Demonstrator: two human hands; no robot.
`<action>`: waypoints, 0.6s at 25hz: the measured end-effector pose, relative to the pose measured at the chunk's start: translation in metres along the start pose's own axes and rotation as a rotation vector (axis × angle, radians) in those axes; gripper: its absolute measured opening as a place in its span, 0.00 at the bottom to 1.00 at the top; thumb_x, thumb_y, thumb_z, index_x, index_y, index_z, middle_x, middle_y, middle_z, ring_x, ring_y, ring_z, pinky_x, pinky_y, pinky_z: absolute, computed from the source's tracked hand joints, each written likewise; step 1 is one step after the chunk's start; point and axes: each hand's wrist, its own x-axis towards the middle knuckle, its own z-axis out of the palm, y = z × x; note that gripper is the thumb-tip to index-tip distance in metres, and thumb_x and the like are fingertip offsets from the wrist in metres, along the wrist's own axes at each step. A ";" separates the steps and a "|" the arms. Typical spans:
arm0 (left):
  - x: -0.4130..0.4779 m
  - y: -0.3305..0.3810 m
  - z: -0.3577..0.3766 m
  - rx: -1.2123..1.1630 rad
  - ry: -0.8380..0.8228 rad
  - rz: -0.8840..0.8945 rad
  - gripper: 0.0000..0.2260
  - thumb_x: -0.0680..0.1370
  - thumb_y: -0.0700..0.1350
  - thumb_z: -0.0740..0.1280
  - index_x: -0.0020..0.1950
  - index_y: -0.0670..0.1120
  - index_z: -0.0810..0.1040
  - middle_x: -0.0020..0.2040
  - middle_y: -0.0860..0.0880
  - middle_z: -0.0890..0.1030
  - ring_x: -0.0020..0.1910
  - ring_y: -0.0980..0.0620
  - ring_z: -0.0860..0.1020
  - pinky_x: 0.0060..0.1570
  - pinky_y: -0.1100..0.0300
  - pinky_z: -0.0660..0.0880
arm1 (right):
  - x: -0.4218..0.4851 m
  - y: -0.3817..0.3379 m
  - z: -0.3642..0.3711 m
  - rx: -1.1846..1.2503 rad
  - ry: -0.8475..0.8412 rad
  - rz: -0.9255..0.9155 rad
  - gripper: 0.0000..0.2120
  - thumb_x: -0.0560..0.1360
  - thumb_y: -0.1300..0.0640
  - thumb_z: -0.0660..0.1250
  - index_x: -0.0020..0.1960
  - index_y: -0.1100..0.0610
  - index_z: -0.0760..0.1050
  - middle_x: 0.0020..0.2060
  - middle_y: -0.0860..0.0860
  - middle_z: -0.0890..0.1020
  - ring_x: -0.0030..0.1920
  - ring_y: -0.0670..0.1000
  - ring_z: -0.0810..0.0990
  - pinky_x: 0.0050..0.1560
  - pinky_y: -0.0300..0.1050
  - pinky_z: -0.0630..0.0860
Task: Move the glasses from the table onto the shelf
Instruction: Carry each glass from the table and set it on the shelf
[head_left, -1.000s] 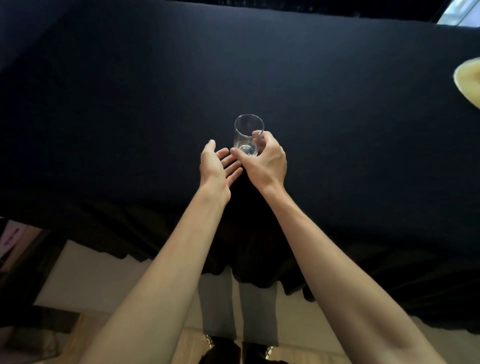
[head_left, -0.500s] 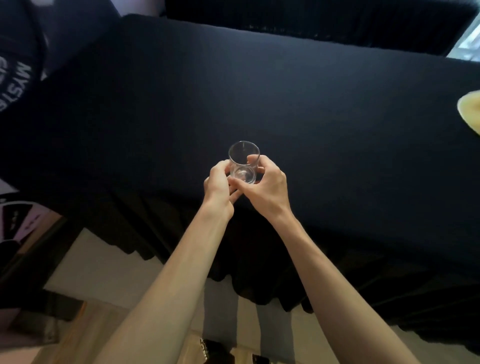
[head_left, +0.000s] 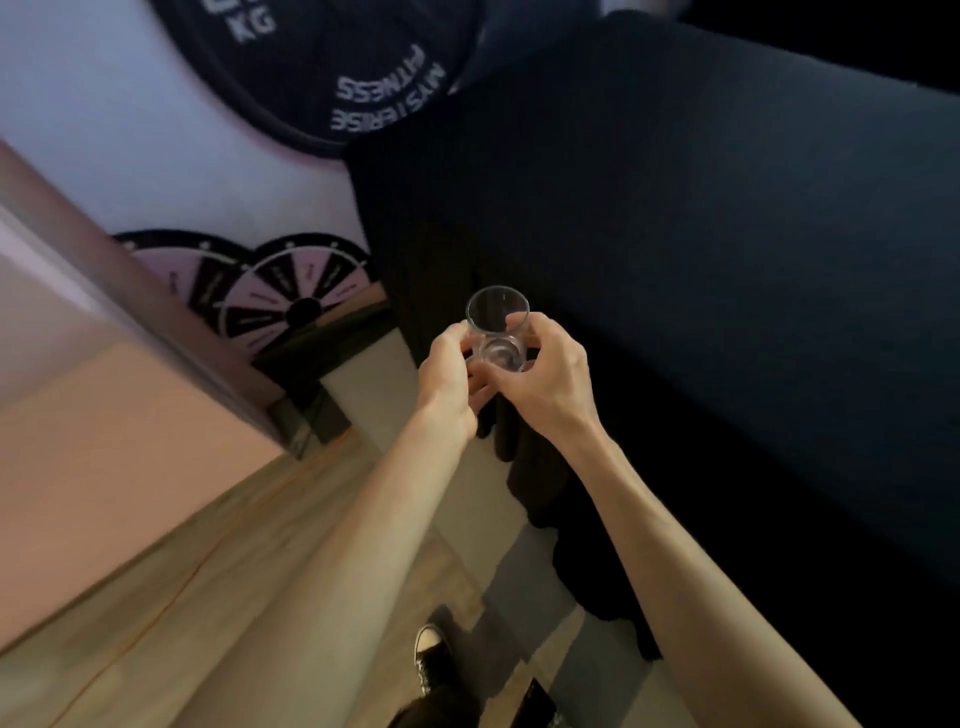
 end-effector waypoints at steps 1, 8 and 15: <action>-0.005 0.004 -0.019 -0.039 0.031 0.017 0.14 0.77 0.53 0.67 0.55 0.46 0.83 0.51 0.43 0.86 0.44 0.50 0.83 0.44 0.55 0.81 | -0.003 -0.010 0.014 0.022 -0.047 -0.018 0.21 0.70 0.50 0.80 0.59 0.52 0.78 0.51 0.45 0.83 0.51 0.43 0.82 0.50 0.44 0.83; -0.057 0.039 -0.190 -0.325 0.287 0.143 0.17 0.76 0.52 0.68 0.58 0.42 0.83 0.43 0.45 0.85 0.31 0.52 0.80 0.31 0.58 0.77 | -0.055 -0.119 0.136 0.137 -0.403 -0.227 0.33 0.69 0.47 0.80 0.70 0.53 0.72 0.54 0.44 0.83 0.54 0.45 0.83 0.55 0.47 0.82; -0.152 0.040 -0.390 -0.569 0.471 0.249 0.16 0.77 0.56 0.69 0.53 0.43 0.81 0.40 0.45 0.82 0.35 0.50 0.81 0.34 0.57 0.79 | -0.173 -0.242 0.266 0.166 -0.681 -0.383 0.31 0.67 0.44 0.81 0.64 0.51 0.73 0.52 0.44 0.84 0.51 0.48 0.84 0.54 0.53 0.82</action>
